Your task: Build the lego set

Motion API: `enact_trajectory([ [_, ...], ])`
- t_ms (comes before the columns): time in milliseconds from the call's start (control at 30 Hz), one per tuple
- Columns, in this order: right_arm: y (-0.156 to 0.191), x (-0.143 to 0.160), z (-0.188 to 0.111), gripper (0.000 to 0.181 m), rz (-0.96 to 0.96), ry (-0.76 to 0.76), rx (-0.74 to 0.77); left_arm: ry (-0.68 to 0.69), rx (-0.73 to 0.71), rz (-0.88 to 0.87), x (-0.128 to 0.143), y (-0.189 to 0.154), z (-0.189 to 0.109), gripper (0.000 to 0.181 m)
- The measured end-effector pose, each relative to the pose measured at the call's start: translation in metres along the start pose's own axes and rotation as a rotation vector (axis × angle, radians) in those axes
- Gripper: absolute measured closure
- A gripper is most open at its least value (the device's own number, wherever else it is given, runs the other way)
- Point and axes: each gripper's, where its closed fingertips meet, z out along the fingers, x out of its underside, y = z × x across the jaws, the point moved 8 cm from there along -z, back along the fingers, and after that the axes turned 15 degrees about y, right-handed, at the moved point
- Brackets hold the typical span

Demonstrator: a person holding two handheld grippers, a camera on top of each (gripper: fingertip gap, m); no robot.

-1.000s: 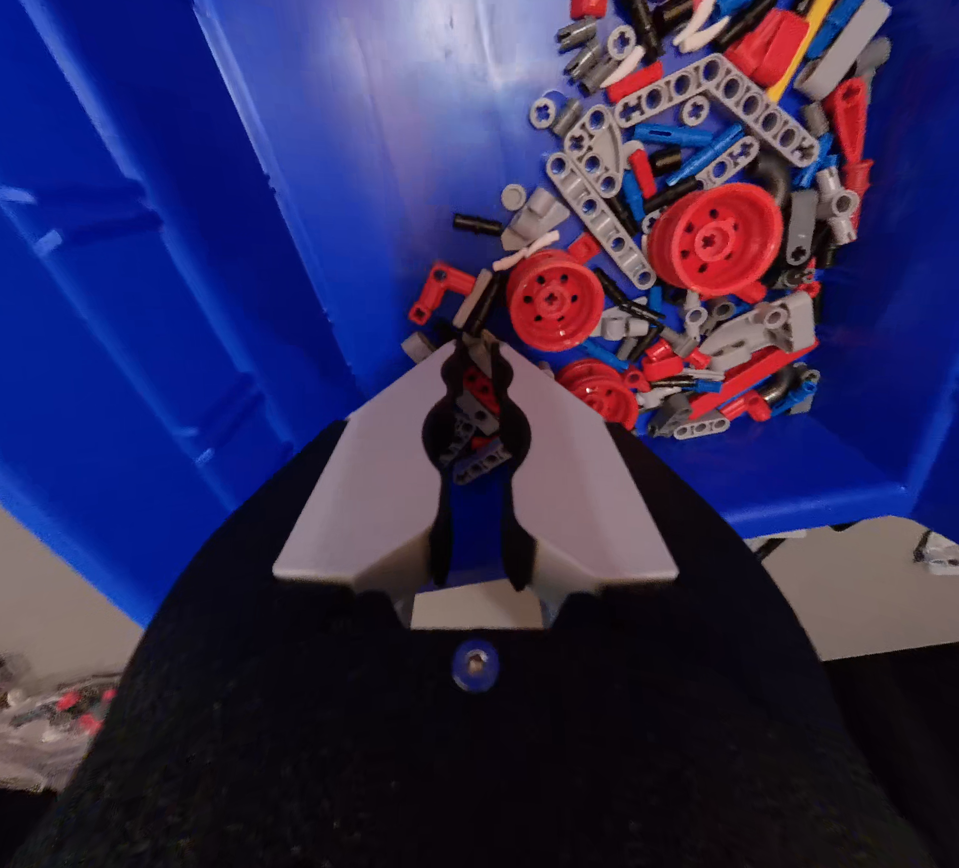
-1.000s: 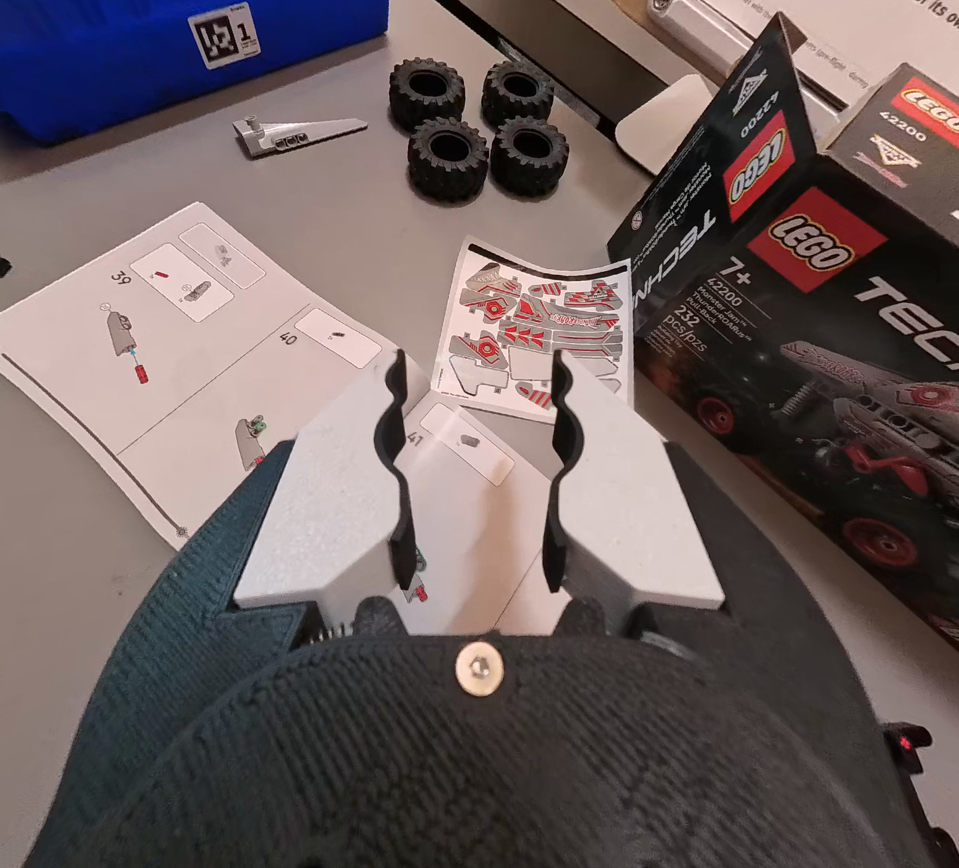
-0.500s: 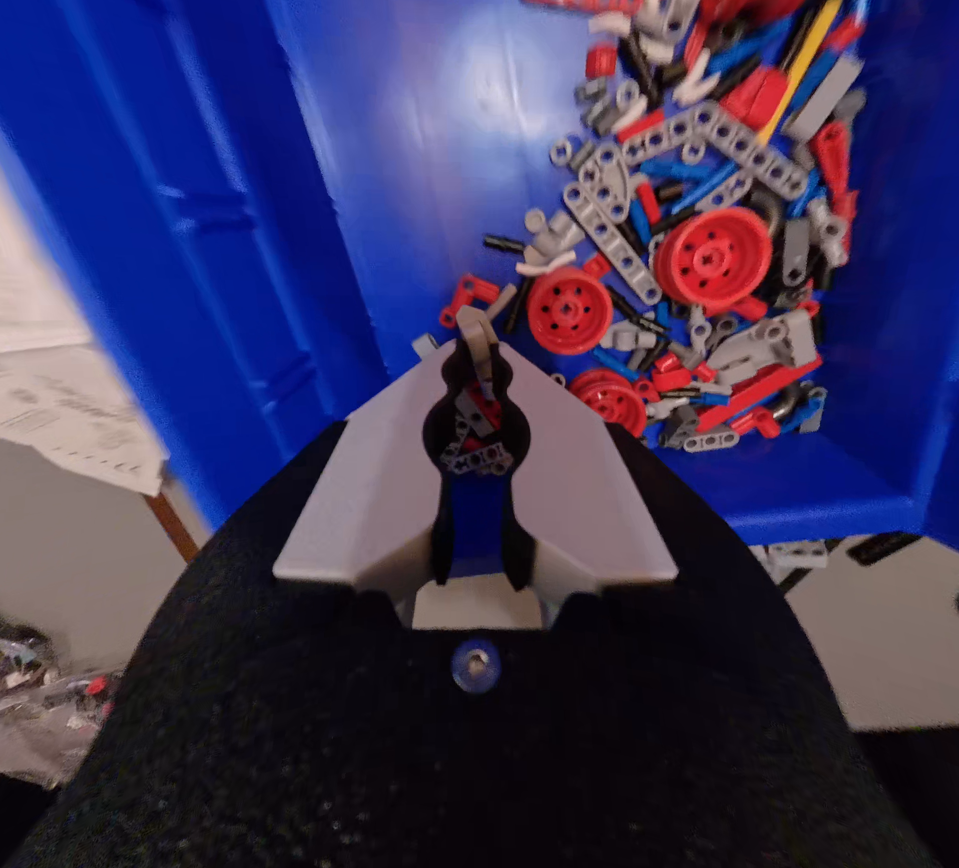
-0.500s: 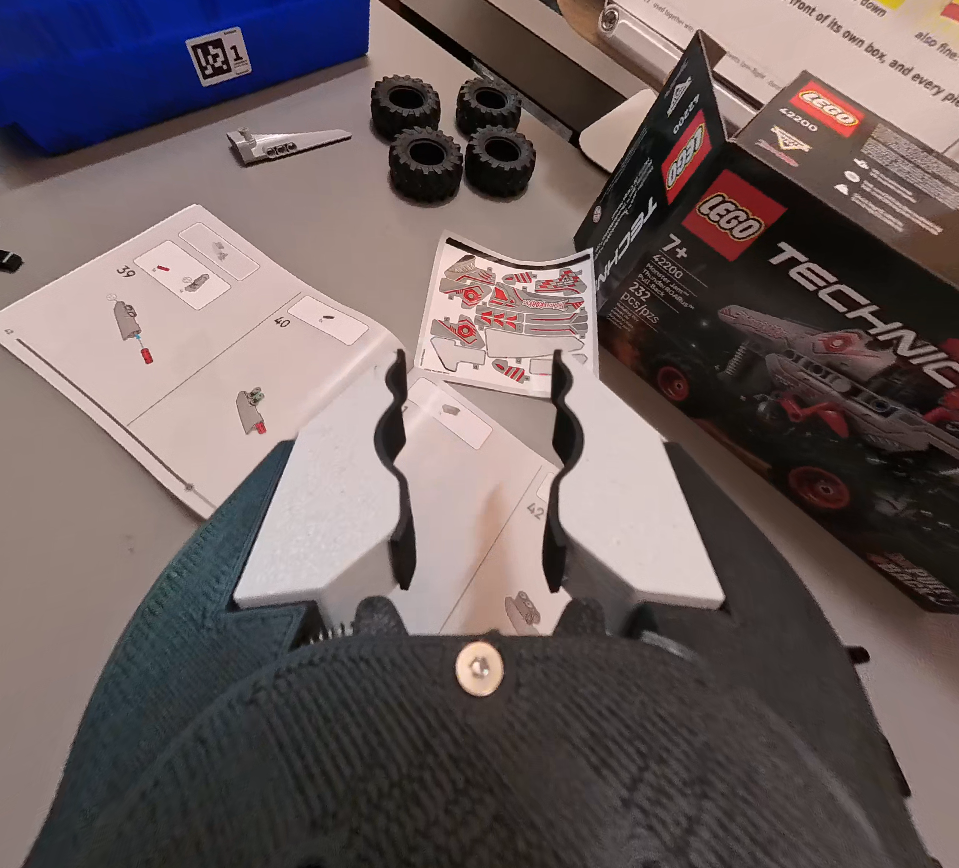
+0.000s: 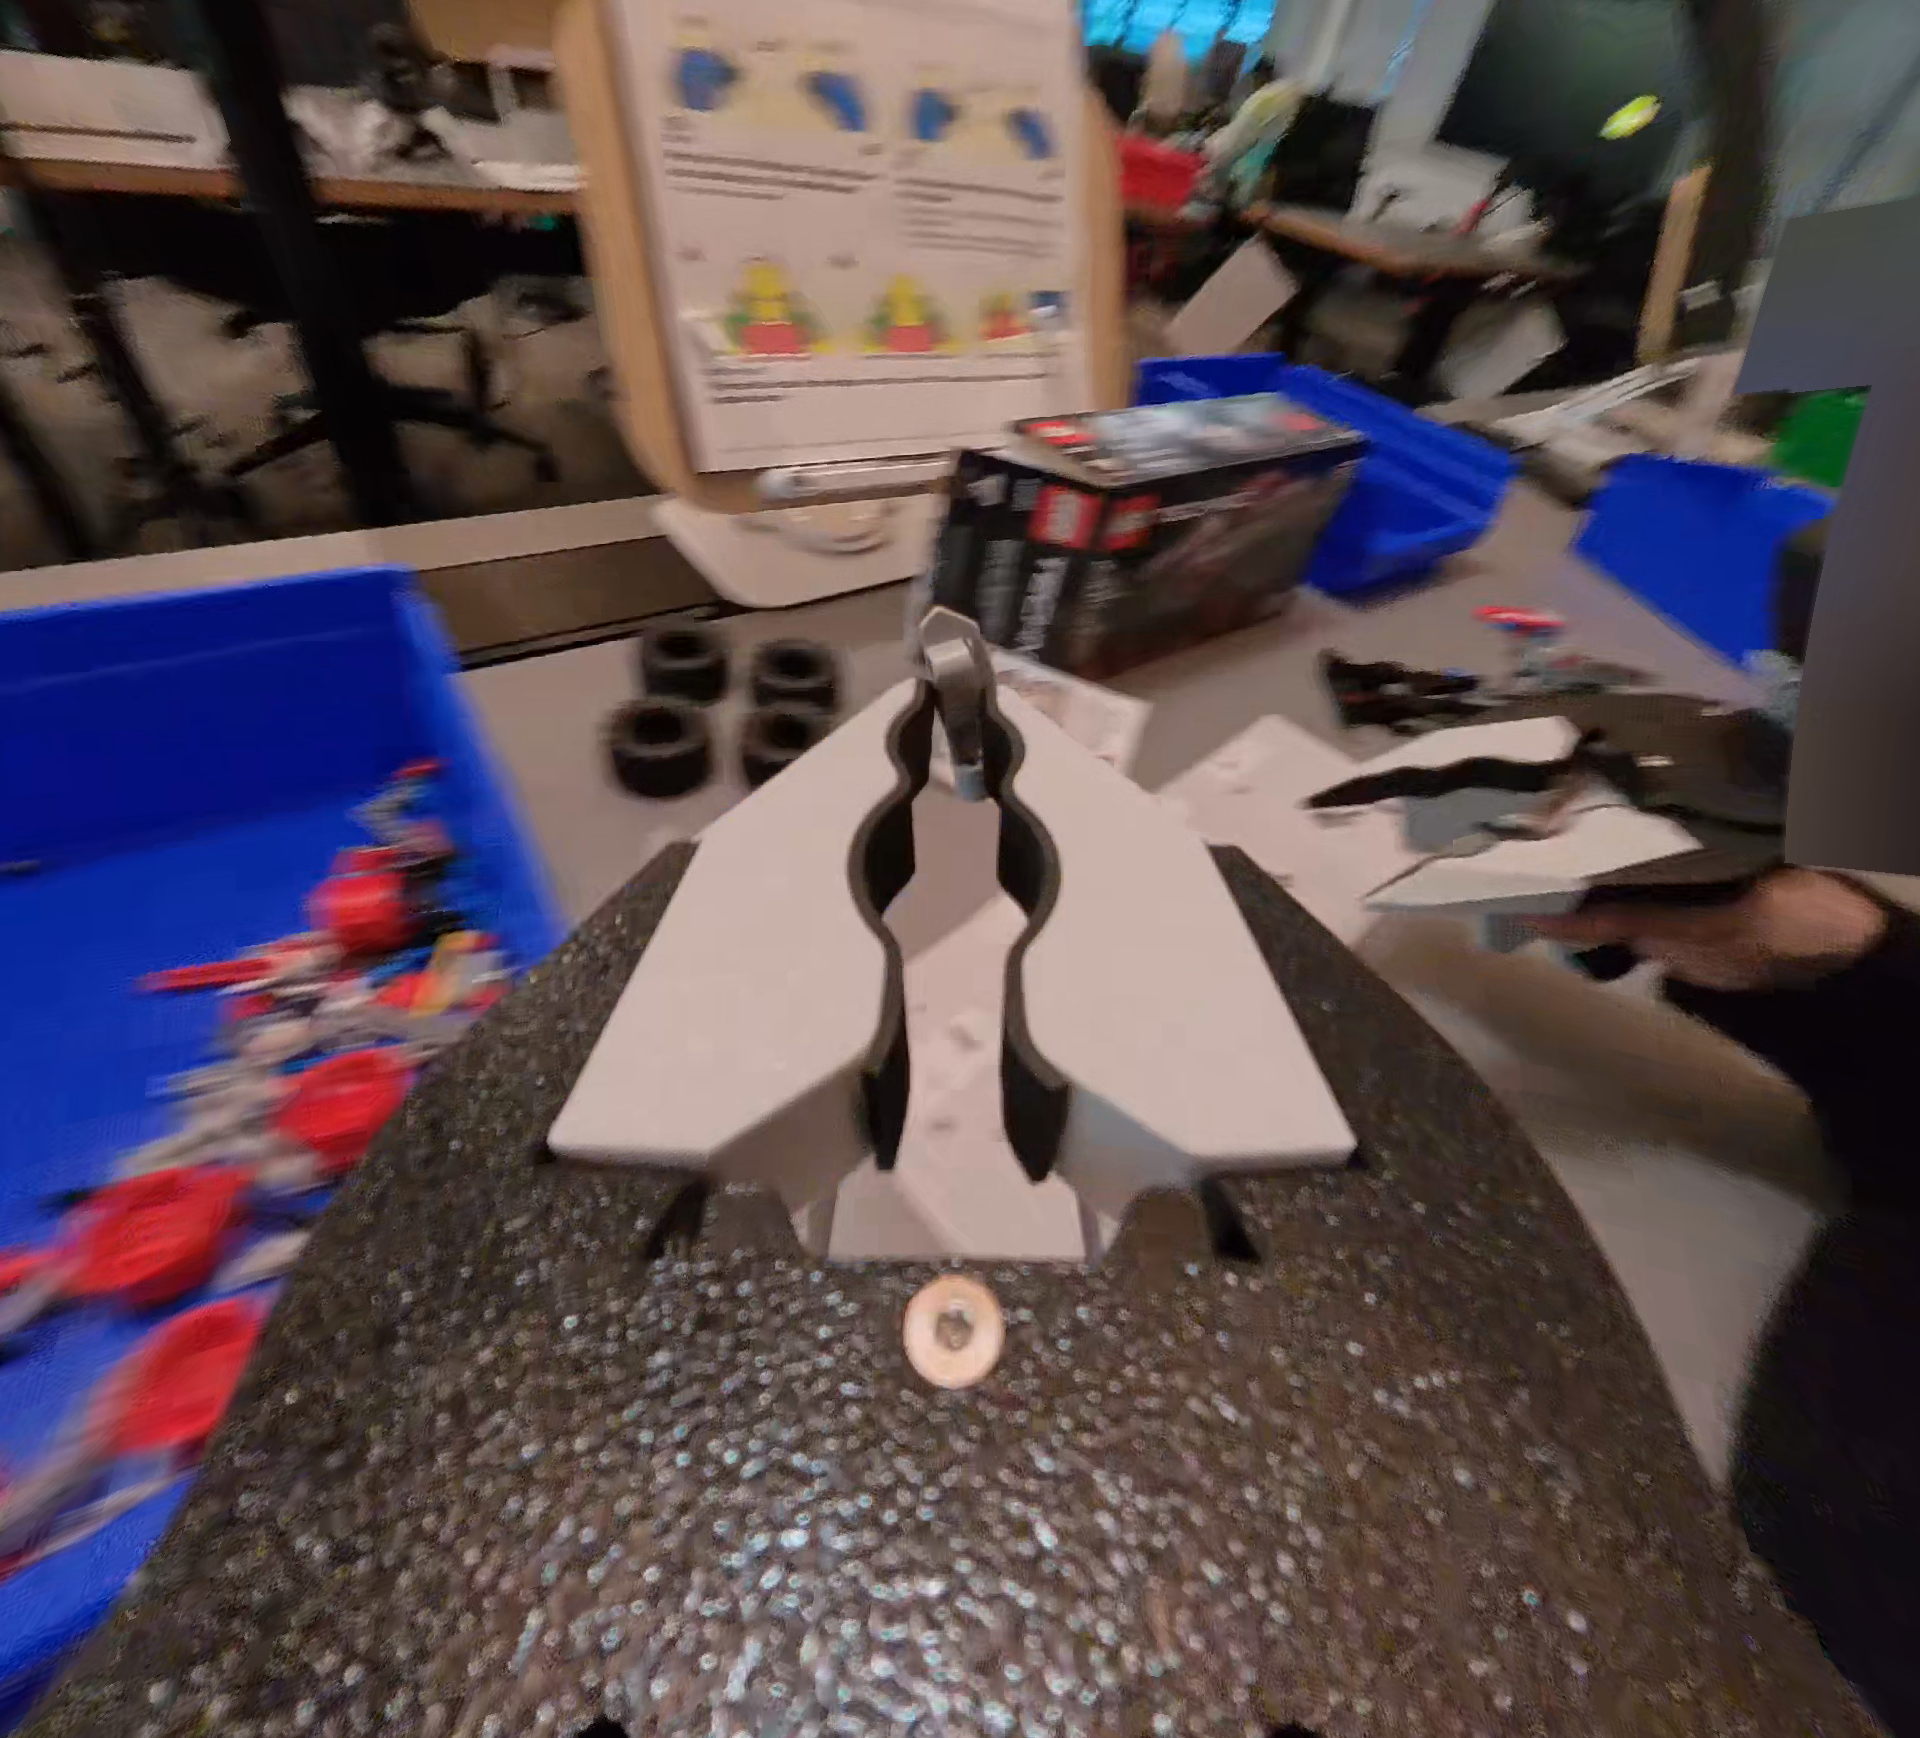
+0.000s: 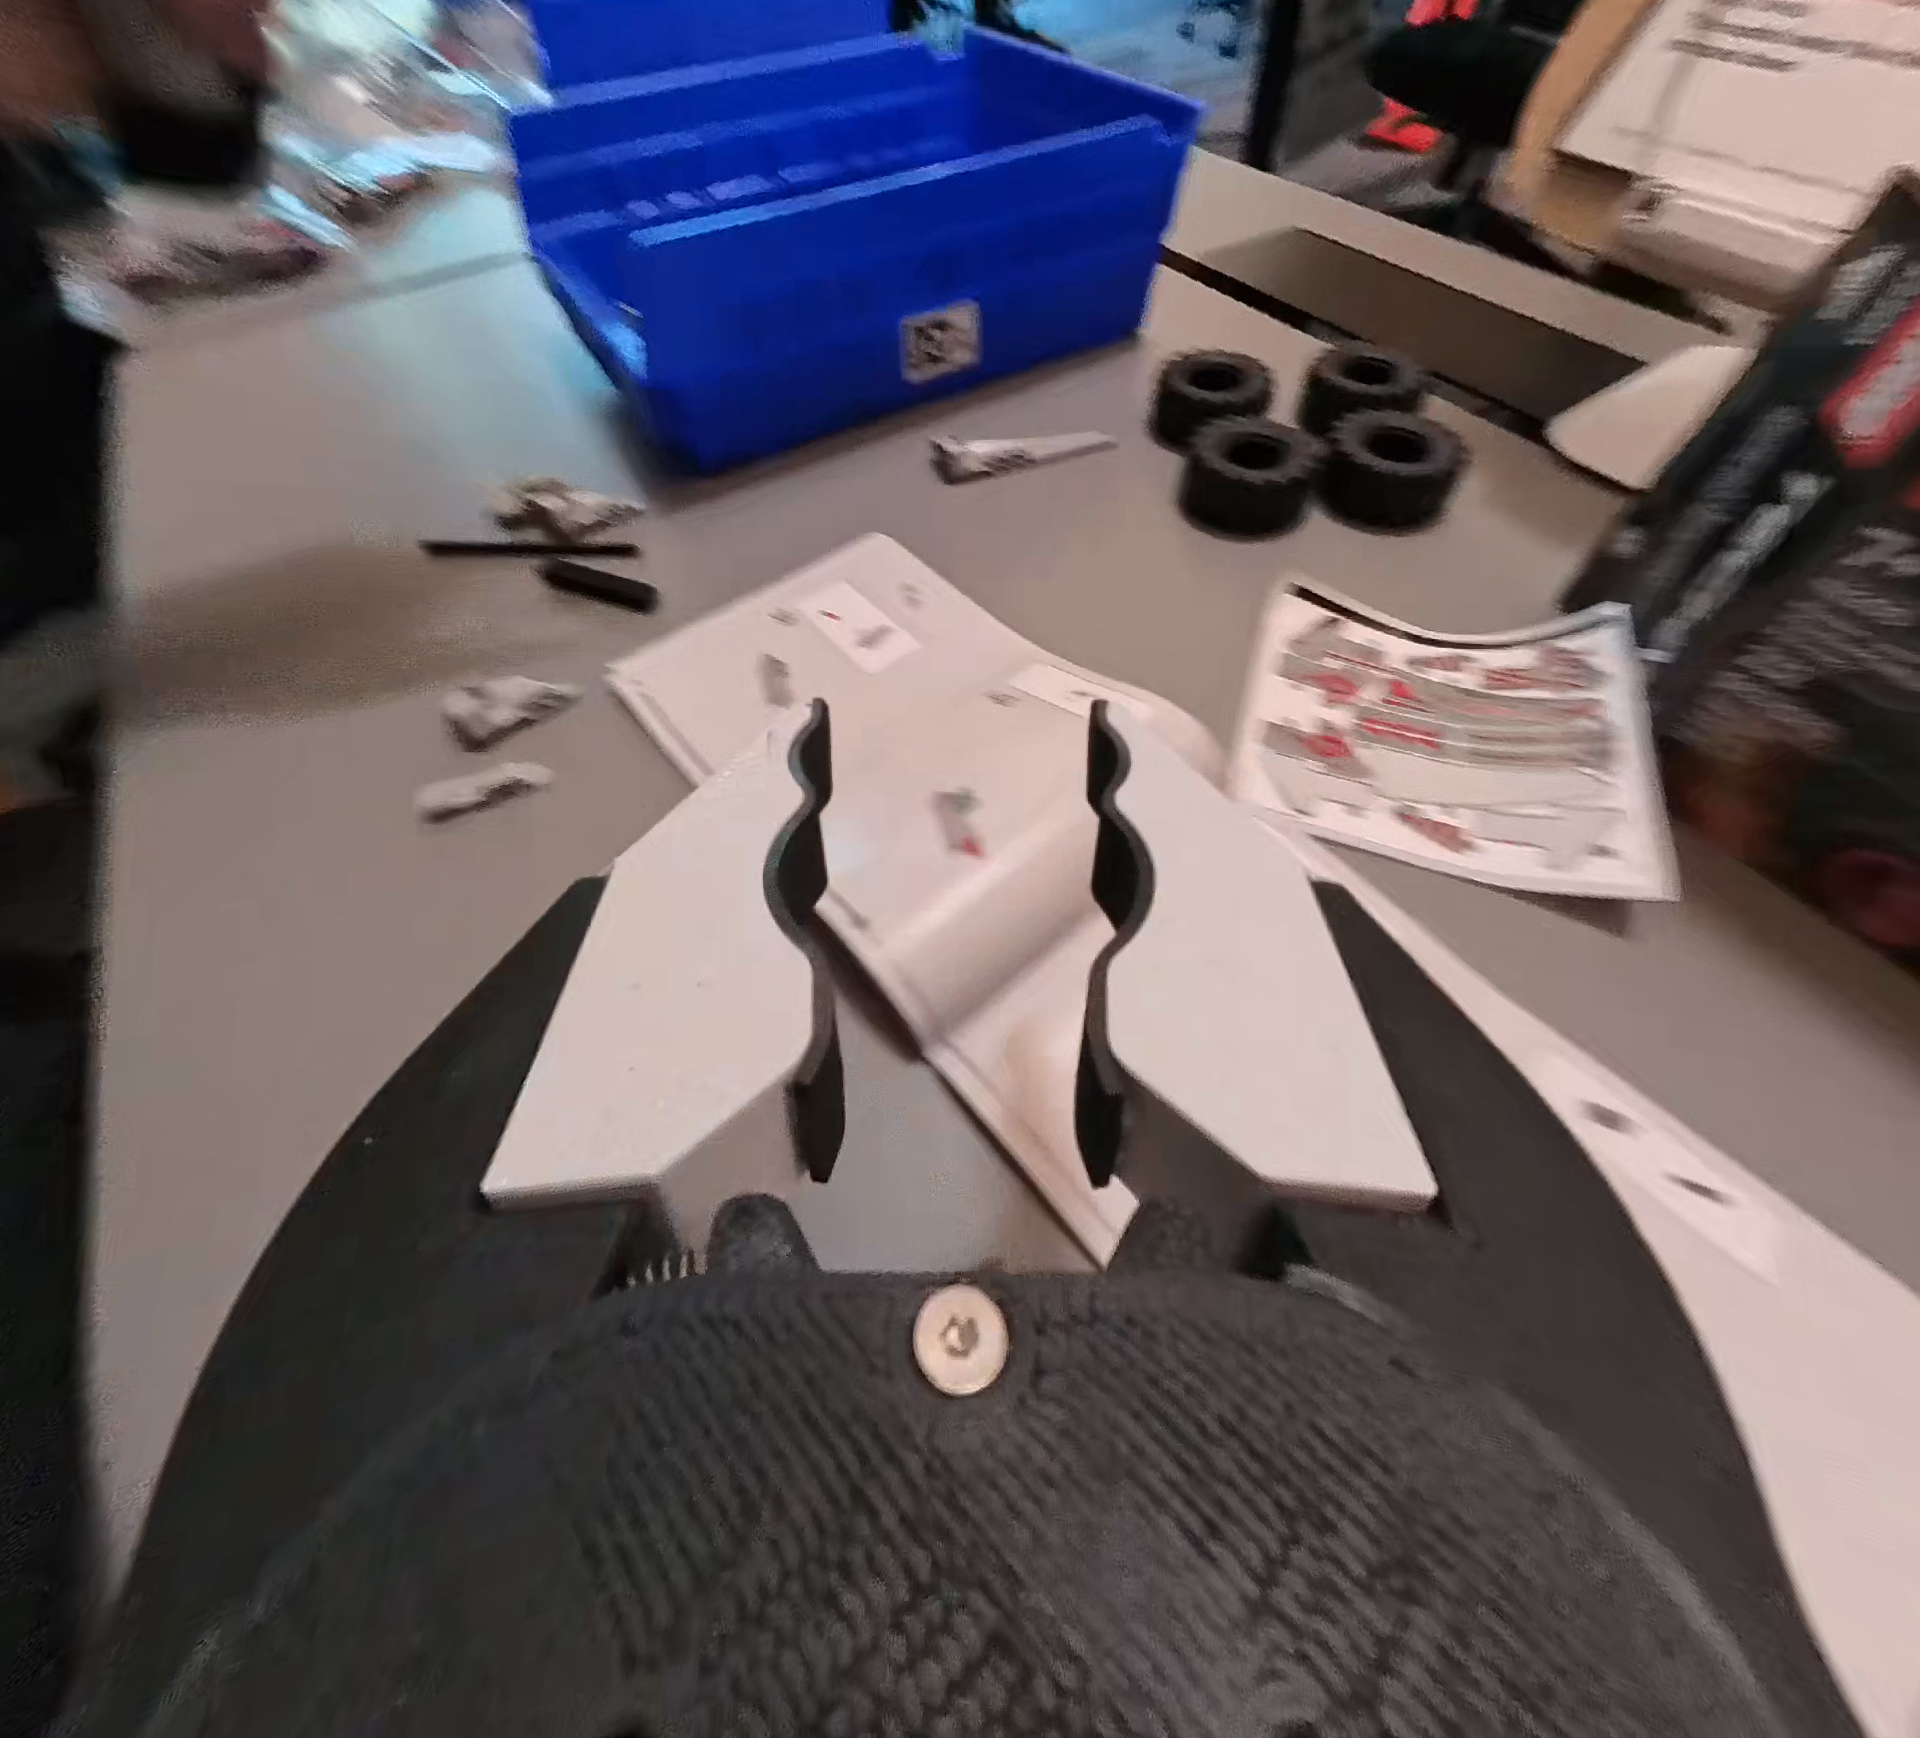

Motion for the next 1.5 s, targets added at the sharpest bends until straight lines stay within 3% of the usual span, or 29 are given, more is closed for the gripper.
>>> enact_trajectory([
  [167, 0.039, 0.005, 0.01, 0.128, -0.018, -0.072, -0.102, -0.184, 0.229, -0.28, 0.06, -0.085, 0.045, 0.175],
  [333, 0.047, 0.015, 0.002, 0.141, -0.073, -0.154, -0.089, -0.33, 0.294, -0.586, 0.1, -0.125, 0.071, 0.175],
  [533, 0.049, 0.027, -0.006, 0.155, -0.066, -0.236, -0.157, -0.264, 0.331, -0.623, 0.112, -0.149, 0.09, 0.175],
  [700, 0.047, 0.031, -0.013, 0.174, -0.062, -0.275, -0.12, -0.188, 0.266, -0.497, 0.112, -0.161, 0.093, 0.175],
  [900, 0.042, 0.036, -0.016, 0.176, -0.076, -0.214, -0.146, -0.147, 0.226, -0.38, 0.116, -0.165, 0.094, 0.174],
  [1133, 0.031, 0.048, -0.018, 0.175, -0.067, 0.017, -0.364, 0.064, 0.072, 0.155, 0.118, -0.15, 0.074, 0.164],
  [1233, 0.029, 0.055, -0.017, 0.175, -0.066, 0.1, -0.452, 0.158, 0.161, 0.346, 0.119, -0.142, 0.061, 0.161],
  [1367, 0.036, 0.06, -0.011, 0.175, -0.143, 0.145, -0.498, 0.325, 0.272, 0.469, 0.129, -0.131, 0.058, 0.156],
  [1500, 0.05, 0.059, -0.005, 0.175, -0.26, 0.153, -0.539, 0.362, 0.374, 0.562, 0.134, -0.134, 0.061, 0.158],
])
